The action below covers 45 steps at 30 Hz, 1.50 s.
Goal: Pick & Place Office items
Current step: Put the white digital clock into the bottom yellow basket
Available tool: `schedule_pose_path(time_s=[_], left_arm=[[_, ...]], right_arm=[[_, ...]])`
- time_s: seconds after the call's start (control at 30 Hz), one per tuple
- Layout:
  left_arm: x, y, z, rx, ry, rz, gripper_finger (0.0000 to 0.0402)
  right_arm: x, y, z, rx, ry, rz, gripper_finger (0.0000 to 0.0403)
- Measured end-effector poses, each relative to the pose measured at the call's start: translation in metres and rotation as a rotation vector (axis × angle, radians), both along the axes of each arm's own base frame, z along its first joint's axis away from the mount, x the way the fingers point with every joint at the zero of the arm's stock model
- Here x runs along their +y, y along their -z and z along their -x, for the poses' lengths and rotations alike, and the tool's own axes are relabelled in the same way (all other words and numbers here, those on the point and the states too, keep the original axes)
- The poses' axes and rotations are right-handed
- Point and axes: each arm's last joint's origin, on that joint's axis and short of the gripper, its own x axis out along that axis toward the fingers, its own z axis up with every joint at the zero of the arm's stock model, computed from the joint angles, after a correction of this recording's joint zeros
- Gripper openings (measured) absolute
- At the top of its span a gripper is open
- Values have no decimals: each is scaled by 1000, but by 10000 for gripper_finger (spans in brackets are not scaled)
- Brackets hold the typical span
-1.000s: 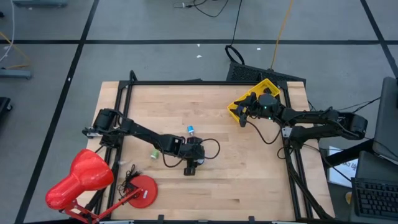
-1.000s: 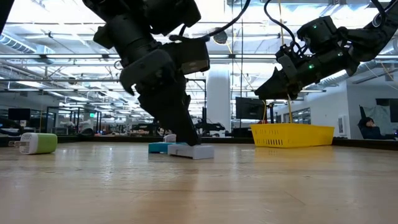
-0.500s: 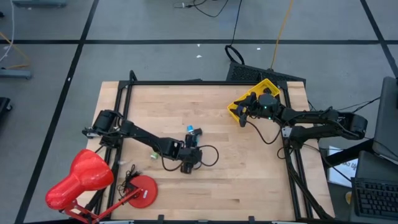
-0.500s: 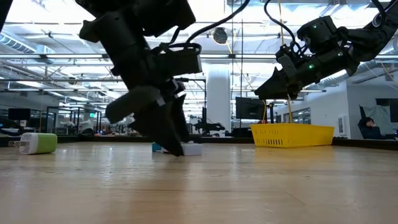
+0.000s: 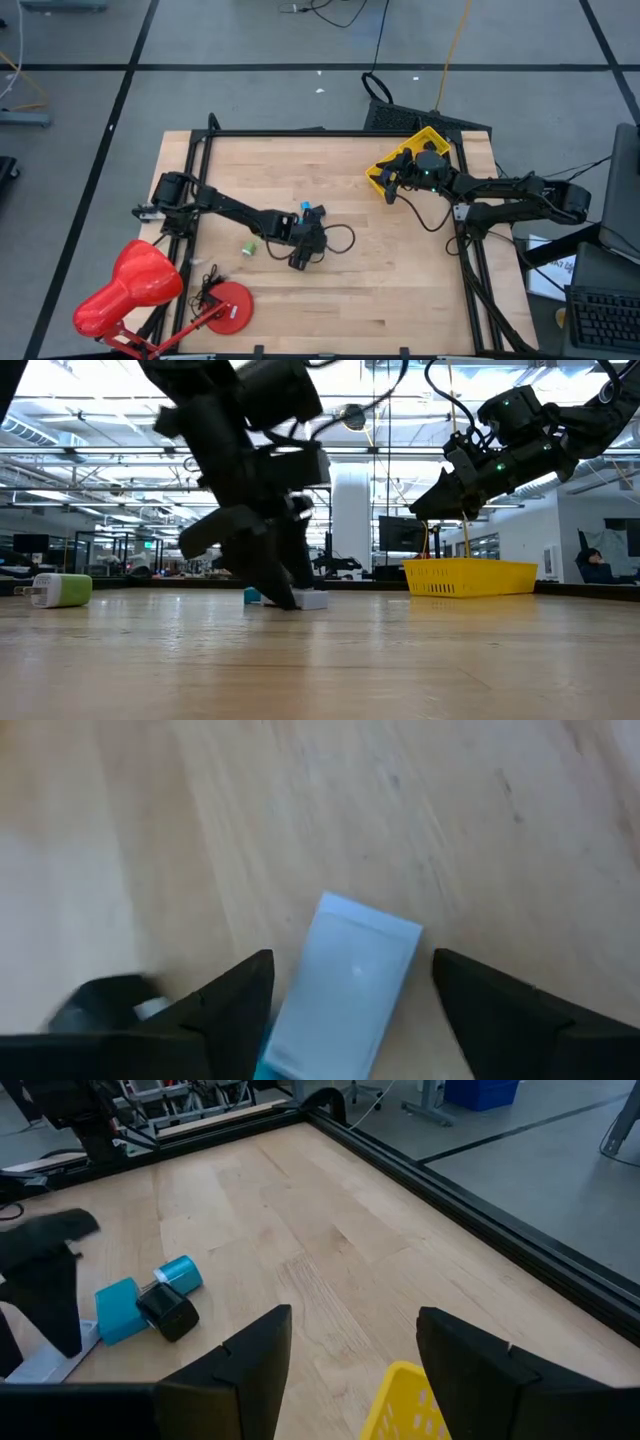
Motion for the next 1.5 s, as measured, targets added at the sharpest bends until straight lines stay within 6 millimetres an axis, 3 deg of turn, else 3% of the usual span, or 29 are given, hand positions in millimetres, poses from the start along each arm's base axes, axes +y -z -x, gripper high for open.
schedule_pose_path(time_s=[0.33, 0.57, 0.8, 1.07, 1.27, 1.5], left_arm=[[14, 7, -4, 18, -1, 104, 228], [14, 7, -4, 21, -1, 140, 153], [12, 2, -8, -54, -126, 170, 153], [2, -11, -20, -229, -76, 206, 153], [22, -11, -23, -421, -96, 224, 153], [56, -6, -11, -656, -203, 485, 153]], right_arm=[[0, 1, 0, 7, -1, -2, 204], [0, 1, 0, 13, 0, -7, 205], [0, 1, 0, 13, 0, -8, 201], [0, 1, 0, 12, 0, -8, 201], [7, 1, -3, 3, -28, -31, 200], [33, 0, -13, 8, -333, 80, 199]])
